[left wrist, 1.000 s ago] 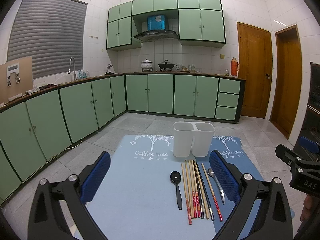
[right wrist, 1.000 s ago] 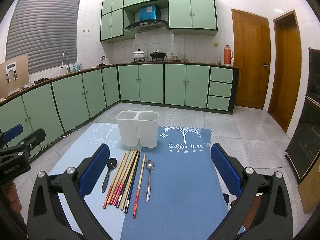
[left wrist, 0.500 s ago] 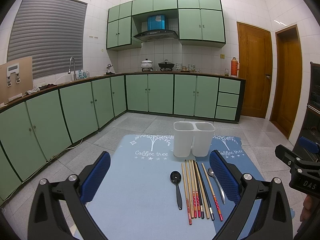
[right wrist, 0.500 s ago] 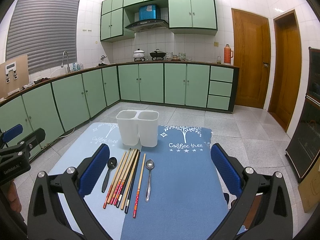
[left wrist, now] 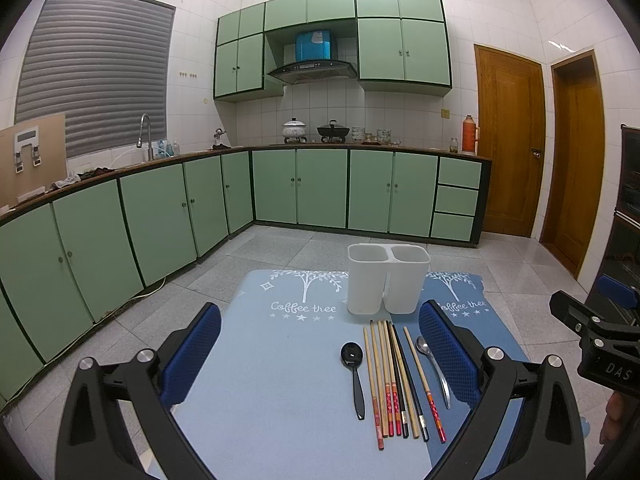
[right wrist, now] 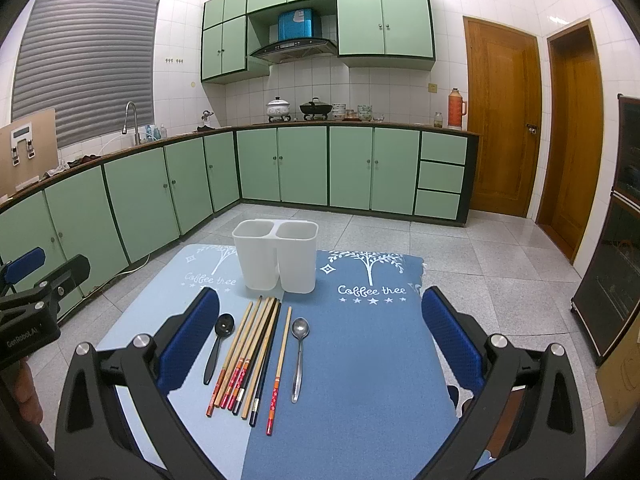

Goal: Organize utensils

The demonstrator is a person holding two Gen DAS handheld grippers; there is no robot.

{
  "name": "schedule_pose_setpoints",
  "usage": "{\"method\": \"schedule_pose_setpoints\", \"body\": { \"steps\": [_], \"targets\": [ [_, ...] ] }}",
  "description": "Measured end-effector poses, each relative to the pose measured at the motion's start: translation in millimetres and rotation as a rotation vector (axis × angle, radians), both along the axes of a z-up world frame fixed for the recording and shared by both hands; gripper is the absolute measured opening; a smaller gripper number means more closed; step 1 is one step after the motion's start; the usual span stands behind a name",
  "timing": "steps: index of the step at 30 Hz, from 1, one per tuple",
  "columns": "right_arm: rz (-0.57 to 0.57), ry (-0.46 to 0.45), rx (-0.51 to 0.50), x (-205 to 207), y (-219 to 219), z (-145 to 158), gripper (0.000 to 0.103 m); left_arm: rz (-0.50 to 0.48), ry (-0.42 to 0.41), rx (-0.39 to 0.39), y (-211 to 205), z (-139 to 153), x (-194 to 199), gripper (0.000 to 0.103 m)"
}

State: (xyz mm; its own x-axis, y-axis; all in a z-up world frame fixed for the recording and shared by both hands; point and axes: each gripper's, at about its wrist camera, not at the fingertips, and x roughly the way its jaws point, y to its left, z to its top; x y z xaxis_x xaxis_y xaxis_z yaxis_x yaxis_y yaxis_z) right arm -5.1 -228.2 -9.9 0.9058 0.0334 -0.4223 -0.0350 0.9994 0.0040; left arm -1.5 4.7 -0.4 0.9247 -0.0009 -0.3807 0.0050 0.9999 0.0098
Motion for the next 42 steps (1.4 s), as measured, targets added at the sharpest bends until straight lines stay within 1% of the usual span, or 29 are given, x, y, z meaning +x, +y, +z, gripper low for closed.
{"method": "schedule_pose_setpoints", "body": {
  "steps": [38,42],
  "targets": [
    [0.0,0.002,0.003,0.4,-0.6,1.1,0.098,0.001,-0.002,0.0,1.4,0.4,0.0,0.097],
    [-0.002,0.007,0.001,3.5,-2.3,-3.5,0.098,0.005,0.003,0.004,4.0,0.2,0.1,0.097]
  ]
}}
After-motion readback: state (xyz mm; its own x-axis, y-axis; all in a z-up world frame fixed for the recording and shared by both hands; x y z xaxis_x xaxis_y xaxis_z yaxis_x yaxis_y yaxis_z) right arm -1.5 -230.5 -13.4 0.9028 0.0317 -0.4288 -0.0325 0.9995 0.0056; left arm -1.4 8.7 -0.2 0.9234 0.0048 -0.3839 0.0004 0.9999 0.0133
